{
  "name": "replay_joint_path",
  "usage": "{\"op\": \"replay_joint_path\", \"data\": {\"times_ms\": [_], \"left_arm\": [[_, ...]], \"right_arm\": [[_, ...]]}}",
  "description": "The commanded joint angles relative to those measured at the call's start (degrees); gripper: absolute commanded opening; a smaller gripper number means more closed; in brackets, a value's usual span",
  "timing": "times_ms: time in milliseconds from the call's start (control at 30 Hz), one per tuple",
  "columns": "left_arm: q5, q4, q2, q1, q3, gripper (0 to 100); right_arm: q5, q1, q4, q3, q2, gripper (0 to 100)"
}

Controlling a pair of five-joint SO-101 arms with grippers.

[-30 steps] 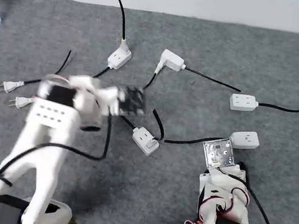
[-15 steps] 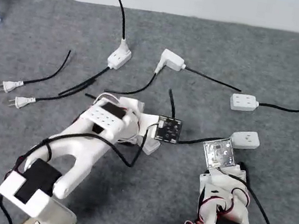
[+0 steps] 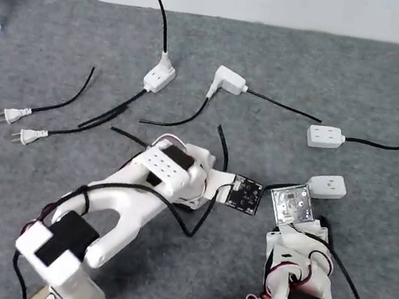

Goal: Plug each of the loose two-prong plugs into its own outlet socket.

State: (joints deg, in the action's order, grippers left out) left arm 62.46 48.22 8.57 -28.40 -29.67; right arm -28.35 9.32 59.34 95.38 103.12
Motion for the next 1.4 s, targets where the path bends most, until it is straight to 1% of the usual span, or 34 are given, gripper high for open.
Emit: {"op": "replay_joint_path", "data": {"times_ms": [0,133,233,300,367,500,567,633,733,800,900,967,1067,1133,1200,1267,1367], "left_arm": [[-0.4,5.0,3.2,0.1,6.3,19],[-0.3,12.8,9.1,0.2,14.3,0],[-0.3,16.8,12.0,1.5,18.0,1],[-0.3,18.3,11.6,3.1,19.0,1],[-0.6,20.3,8.7,6.1,20.6,1],[-0.7,23.6,-2.6,13.8,22.7,1],[-0.7,23.6,-8.4,17.5,22.7,1],[-0.8,21.8,-12.8,20.9,22.7,1],[-1.8,20.6,-13.9,22.9,21.6,1],[-2.0,21.2,-13.8,22.1,19.3,1],[-2.0,21.6,-13.9,16.5,13.9,2],[-3.1,20.7,-13.8,12.5,11.9,5],[-7.7,15.2,-13.8,8.4,10.2,15],[-8.4,10.0,-13.3,6.7,7.8,21],[-8.3,5.1,-11.0,5.1,5.6,26],[-8.3,1.5,-7.0,4.1,4.8,27],[-8.4,-0.8,0.2,2.8,6.5,28]], "right_arm": [[0.3,-0.5,-0.9,1.0,0.5,19.7],[0.3,-0.4,-0.9,1.0,0.6,19.7],[0.3,-0.4,-0.9,1.0,0.6,19.7],[0.3,-0.3,-0.9,1.0,0.6,19.7],[0.3,-0.3,-0.9,1.0,0.6,19.7],[0.3,-0.4,-0.9,1.0,0.6,19.7],[0.3,-0.4,-0.9,1.0,0.6,19.7],[0.3,-0.4,-0.9,1.0,0.7,19.7],[0.3,-0.5,-0.9,1.0,0.7,19.7],[0.3,-0.5,-0.9,1.0,0.7,19.7],[0.3,-0.5,-0.9,1.0,0.7,19.7],[0.3,-0.5,-0.9,1.0,0.6,19.7],[0.3,-0.5,-0.9,1.0,0.6,19.7],[0.3,-0.5,-0.9,1.0,0.6,19.7],[0.3,-0.5,-0.9,1.0,0.6,19.7],[0.3,-0.5,-0.9,1.0,0.6,19.7],[0.3,-0.5,-0.9,1.0,0.6,19.7]]}}
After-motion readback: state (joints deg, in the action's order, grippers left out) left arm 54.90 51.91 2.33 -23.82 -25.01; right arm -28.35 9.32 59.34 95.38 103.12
